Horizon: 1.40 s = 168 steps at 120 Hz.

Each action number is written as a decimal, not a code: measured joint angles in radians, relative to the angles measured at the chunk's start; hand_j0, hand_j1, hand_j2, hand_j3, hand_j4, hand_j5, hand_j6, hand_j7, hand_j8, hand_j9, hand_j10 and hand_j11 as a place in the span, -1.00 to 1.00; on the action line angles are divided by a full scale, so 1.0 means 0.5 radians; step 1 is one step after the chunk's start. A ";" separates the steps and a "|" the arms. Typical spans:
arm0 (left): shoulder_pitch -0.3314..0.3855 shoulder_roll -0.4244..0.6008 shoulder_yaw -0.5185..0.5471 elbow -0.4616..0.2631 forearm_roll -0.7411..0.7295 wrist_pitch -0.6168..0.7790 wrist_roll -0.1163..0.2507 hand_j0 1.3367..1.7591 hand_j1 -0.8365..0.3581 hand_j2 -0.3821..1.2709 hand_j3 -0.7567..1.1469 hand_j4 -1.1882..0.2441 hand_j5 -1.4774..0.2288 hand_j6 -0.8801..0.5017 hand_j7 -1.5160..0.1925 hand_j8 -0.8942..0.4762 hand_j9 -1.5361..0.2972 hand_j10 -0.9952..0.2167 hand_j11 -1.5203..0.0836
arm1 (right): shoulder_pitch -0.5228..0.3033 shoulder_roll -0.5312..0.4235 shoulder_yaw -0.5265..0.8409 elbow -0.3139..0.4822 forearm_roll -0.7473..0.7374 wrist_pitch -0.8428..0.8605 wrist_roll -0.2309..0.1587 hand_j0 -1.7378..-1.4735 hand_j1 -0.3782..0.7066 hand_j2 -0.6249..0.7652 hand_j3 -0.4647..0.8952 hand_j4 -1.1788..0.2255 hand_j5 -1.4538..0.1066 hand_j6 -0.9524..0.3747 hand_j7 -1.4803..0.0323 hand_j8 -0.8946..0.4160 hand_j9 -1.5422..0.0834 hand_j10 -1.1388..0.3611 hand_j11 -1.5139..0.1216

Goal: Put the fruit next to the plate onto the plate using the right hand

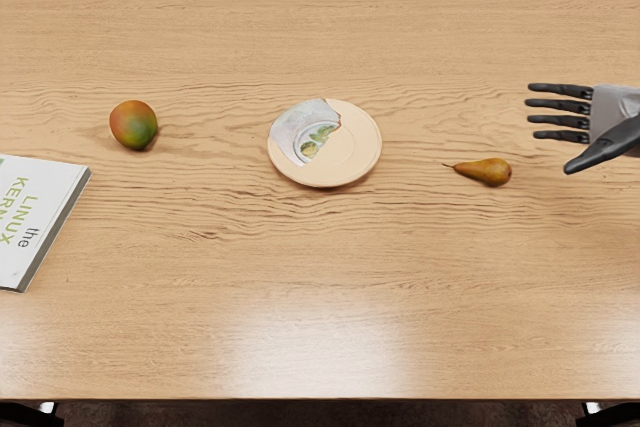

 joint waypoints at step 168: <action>0.001 0.000 0.000 0.000 0.000 0.000 0.000 0.52 0.98 -0.54 -0.21 0.66 0.73 0.27 0.77 0.30 0.68 0.64 0.90 | 0.741 0.655 -1.129 0.797 -1.712 -2.150 -0.644 -0.40 -0.86 -0.11 -0.32 0.62 0.80 0.37 0.89 0.30 0.83 0.46 0.79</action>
